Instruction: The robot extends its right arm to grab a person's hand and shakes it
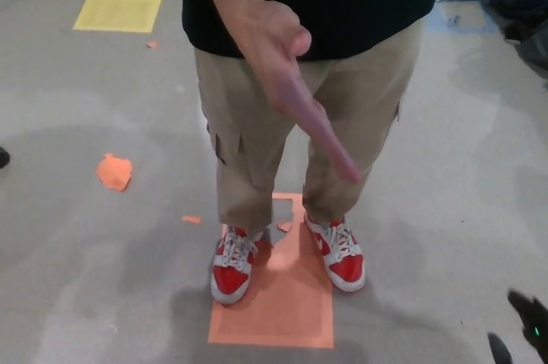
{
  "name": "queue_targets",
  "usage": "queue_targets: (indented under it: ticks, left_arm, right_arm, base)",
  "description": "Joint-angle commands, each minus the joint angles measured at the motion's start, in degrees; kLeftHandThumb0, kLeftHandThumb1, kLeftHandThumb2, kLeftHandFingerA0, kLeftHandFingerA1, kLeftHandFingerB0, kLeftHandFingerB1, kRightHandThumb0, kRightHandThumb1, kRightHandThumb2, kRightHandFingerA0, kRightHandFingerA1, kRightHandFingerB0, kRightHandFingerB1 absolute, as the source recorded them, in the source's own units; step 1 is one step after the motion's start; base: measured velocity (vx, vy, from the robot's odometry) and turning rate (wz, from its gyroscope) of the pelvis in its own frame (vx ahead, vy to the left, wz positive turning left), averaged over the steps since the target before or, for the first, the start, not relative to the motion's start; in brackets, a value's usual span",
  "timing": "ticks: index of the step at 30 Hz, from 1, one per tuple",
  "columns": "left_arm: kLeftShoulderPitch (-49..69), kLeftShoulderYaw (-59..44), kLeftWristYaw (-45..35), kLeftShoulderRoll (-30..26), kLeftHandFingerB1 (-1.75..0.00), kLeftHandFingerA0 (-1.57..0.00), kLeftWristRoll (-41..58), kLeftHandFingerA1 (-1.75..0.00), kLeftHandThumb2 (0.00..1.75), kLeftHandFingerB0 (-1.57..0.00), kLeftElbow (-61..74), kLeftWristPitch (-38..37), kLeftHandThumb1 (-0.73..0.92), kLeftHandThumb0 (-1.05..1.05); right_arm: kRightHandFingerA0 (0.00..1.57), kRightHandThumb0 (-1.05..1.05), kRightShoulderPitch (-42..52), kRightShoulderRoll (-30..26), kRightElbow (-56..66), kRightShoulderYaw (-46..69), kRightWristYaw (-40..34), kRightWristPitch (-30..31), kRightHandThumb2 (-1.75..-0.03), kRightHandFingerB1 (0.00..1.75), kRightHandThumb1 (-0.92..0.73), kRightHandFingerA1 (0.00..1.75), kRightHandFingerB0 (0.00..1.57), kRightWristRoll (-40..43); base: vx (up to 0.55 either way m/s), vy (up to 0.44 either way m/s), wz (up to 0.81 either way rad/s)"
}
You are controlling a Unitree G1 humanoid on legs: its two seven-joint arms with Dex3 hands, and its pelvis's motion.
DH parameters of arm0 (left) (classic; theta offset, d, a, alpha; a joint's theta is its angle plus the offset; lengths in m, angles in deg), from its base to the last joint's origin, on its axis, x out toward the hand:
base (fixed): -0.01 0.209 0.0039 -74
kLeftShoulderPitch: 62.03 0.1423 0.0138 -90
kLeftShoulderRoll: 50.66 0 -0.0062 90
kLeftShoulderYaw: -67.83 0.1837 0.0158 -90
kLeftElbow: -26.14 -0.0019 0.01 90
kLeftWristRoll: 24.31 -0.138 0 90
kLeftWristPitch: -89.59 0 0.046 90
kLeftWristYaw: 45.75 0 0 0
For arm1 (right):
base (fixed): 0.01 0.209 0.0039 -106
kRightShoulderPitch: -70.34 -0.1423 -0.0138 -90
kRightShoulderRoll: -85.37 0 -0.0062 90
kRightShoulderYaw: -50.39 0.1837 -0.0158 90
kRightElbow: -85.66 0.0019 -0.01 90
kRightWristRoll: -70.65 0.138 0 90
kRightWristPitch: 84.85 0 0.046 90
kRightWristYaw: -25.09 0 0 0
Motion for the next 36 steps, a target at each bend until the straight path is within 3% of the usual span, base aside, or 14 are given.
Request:
queue_targets:
  ticks: [1,6,7,14,19,20,21,22,23,25,26,28,29,36]
  left_arm:
    - [1.0,-0.4,-0.8,-1.8,-0.32,-0.35,0.5,-0.34,0.66,-0.27,-0.4,-1.4,0.86,-0.57]
    - [1.0,0.3,-0.7,-2.1,-0.32,-0.34,-0.2,-0.34,0.67,-0.26,-0.2,-1.7,0.88,-0.58]
    - [1.1,0.3,-0.6,-2.1,-0.32,-0.33,-0.2,-0.34,0.66,-0.26,-0.2,-2.2,0.87,-0.57]
    - [1.5,0.0,-0.8,-2.2,-0.32,-0.35,0.1,-0.34,0.66,-0.28,-0.3,-2.3,0.87,-0.59]
    - [1.2,-0.1,-0.9,-2.1,-0.31,-0.34,0.3,-0.34,0.66,-0.25,-0.3,-1.1,0.87,-0.59]
    - [1.1,-0.1,-0.9,-2.2,-0.31,-0.34,0.2,-0.34,0.66,-0.26,-0.3,-1.0,0.87,-0.58]
    - [1.1,-0.1,-0.9,-2.2,-0.31,-0.34,0.2,-0.34,0.66,-0.26,-0.3,-1.1,0.87,-0.58]
    - [1.1,0.0,-0.9,-2.2,-0.32,-0.34,0.1,-0.34,0.66,-0.27,-0.4,-1.3,0.87,-0.57]
    - [1.3,-0.2,-1.1,-2.2,-0.32,-0.34,0.3,-0.34,0.66,-0.27,-0.4,-1.6,0.87,-0.57]
    - [1.5,-0.5,-1.2,-2.2,-0.32,-0.34,0.7,-0.34,0.66,-0.27,-0.5,-1.8,0.87,-0.58]
    - [1.5,-0.7,-1.3,-2.1,-0.31,-0.33,0.8,-0.33,0.66,-0.27,-0.6,-1.7,0.86,-0.58]
    - [1.4,-0.8,-1.0,-2.0,-0.31,-0.35,1.0,-0.34,0.66,-0.27,-0.6,-1.1,0.85,-0.60]
    - [1.2,-0.6,-0.9,-2.1,-0.32,-0.35,0.8,-0.34,0.66,-0.27,-0.4,-1.1,0.86,-0.60]
    - [1.3,0.6,0.8,-2.3,-0.32,-0.36,-0.8,-0.34,0.67,-0.28,-0.5,-2.2,0.86,-0.61]
  right_arm:
    - [0.05,-0.87,10.7,1.3,45.6,-1.0,-6.4,8.0,-1.08,0.13,-0.78,0.40,0.03,-13.3]
    - [0.09,-0.83,12.2,2.4,71.6,-1.1,4.0,18.3,-0.71,0.03,-0.92,0.28,0.00,-18.3]
    - [0.05,-0.91,11.6,2.8,77.9,-1.8,7.4,20.4,-1.14,0.09,-0.80,0.20,0.00,-19.4]
    - [0.00,-0.98,8.2,5.4,93.3,-7.9,17.0,24.4,-1.16,0.05,-0.82,0.08,0.00,-23.6]
    - [0.00,-0.99,4.6,8.0,94.0,-11.6,21.2,27.2,-1.19,0.06,-0.83,0.11,0.00,-32.4]
    - [0.00,-0.91,3.7,8.9,94.0,-12.3,22.4,28.2,-0.73,0.00,-0.92,0.02,0.00,-35.0]
    - [0.00,-0.91,3.4,9.3,94.2,-12.6,23.0,28.8,-0.73,0.00,-0.92,0.02,0.00,-36.0]
    - [0.00,-0.96,2.9,9.9,94.0,-13.1,23.4,29.3,-1.17,0.11,-0.80,0.16,0.00,-37.0]
    - [0.00,-0.93,1.9,10.5,93.7,-13.9,24.3,30.3,-0.93,0.00,-0.81,0.00,0.00,-38.1]
    - [0.00,-0.97,0.3,10.8,92.8,-14.6,25.3,31.8,-1.06,0.00,-0.78,0.06,0.00,-38.2]
    - [0.00,-0.90,-0.6,10.8,92.4,-15.0,25.9,32.7,-0.76,0.00,-0.92,0.00,0.00,-38.3]
    - [0.00,-0.90,-2.0,11.1,92.0,-15.4,27.2,34.0,-0.76,0.00,-0.92,0.00,0.00,-39.3]
    - [0.00,-1.05,-3.7,11.5,91.1,-15.7,27.9,35.1,-1.18,0.04,-0.83,0.09,0.00,-40.3]
    - [0.00,-1.05,-12.2,11.8,82.7,-17.1,29.9,40.5,-1.18,0.03,-0.80,0.09,0.00,-47.3]
  base:
    - [0.00,0.000,0.00]
    - [0.00,0.000,0.00]
    - [0.00,0.000,0.00]
    - [0.00,0.000,0.00]
    - [0.00,0.000,0.00]
    - [0.00,0.000,0.00]
    - [0.00,0.000,0.00]
    - [0.00,0.000,0.00]
    - [0.00,0.000,0.00]
    - [0.00,0.000,0.00]
    - [0.00,0.000,0.00]
    - [0.00,0.000,0.00]
    - [0.00,0.000,0.00]
    - [0.00,0.000,0.00]
